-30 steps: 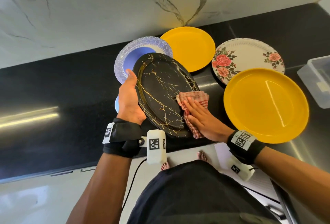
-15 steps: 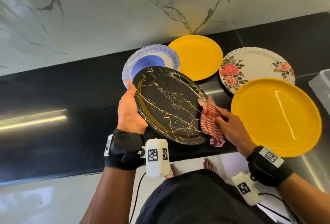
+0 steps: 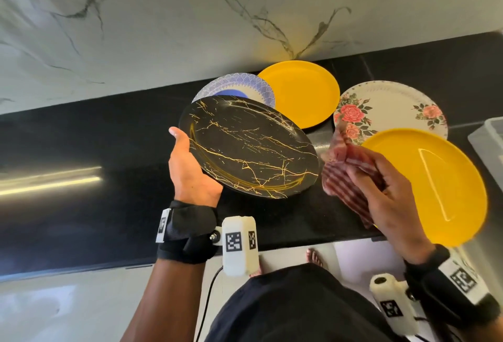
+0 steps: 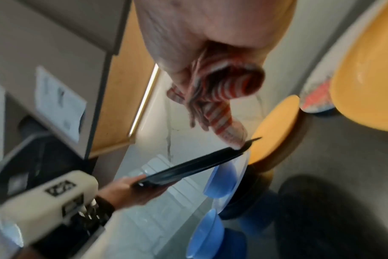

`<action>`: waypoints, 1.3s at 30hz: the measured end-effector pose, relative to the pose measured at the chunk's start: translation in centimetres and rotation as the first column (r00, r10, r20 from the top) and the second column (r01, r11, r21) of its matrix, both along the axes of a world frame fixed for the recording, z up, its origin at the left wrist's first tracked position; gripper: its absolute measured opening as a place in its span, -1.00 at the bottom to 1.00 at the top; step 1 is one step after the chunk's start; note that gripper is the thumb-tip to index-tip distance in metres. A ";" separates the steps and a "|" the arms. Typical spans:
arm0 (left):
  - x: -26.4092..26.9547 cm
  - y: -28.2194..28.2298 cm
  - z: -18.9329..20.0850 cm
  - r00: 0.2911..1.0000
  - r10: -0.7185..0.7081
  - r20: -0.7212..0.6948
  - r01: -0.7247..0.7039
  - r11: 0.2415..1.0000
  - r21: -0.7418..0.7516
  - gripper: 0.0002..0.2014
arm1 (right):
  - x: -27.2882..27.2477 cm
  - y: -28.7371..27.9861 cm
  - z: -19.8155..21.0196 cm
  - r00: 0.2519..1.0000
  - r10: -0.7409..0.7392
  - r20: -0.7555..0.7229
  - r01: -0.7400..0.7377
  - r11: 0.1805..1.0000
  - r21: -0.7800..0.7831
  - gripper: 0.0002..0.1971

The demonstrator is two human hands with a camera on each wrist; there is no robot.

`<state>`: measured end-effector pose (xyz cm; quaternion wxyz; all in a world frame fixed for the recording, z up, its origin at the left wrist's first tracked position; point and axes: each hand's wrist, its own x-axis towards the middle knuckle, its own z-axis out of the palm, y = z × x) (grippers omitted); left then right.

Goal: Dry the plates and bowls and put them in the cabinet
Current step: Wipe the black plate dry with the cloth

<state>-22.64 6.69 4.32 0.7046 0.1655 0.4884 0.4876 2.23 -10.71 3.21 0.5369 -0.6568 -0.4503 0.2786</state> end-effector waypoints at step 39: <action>2.5 -0.8 6.3 0.203 -0.486 -0.850 0.974 0.186 0.126 -0.91 | 4.9 12.6 9.3 0.650 0.650 0.393 -0.670 0.734 -0.105 -0.57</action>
